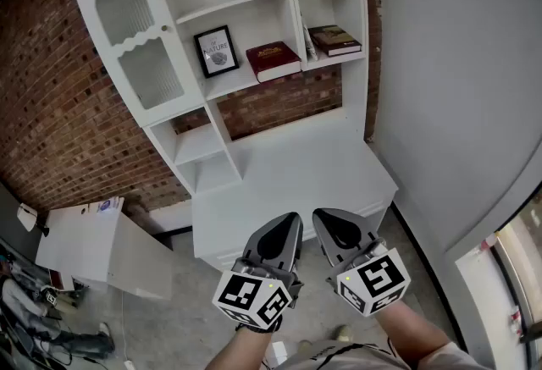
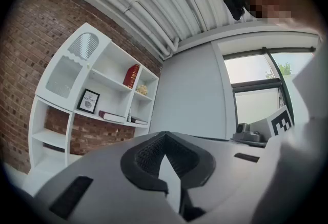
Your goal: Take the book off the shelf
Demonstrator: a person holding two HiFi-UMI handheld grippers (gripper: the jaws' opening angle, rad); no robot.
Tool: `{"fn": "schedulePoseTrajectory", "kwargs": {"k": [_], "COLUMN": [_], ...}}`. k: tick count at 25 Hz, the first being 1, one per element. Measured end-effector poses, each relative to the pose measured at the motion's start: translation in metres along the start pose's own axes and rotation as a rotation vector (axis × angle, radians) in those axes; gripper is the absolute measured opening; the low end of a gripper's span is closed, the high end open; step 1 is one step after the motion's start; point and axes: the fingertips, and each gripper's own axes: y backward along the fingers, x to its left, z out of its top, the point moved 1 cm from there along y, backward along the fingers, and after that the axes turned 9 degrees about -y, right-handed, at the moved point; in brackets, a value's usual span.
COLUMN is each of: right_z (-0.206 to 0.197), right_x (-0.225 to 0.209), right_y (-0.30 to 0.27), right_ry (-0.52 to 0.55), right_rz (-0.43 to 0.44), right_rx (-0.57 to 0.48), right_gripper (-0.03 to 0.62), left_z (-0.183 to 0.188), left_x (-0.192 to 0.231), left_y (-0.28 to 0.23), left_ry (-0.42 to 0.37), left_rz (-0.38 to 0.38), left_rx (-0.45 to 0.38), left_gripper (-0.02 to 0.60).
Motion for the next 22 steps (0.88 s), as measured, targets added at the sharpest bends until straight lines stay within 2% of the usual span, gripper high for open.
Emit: {"fn": "schedulePoseTrajectory", "kwargs": {"k": [10, 22], "right_z": [0.004, 0.037], "right_x": [-0.013, -0.039], "right_y": [0.006, 0.015], "right_ry": [-0.022, -0.039], "right_rz": [0.011, 0.031], "right_rx": [0.0, -0.07], "right_gripper": [0.017, 0.018], "left_z": [-0.008, 0.02], "left_x": [-0.012, -0.005], "left_y": [-0.011, -0.035], "left_ry": [0.006, -0.034], "left_rz": [-0.003, 0.051], "left_rx": [0.013, -0.014], "left_gripper": [0.011, 0.011]}}
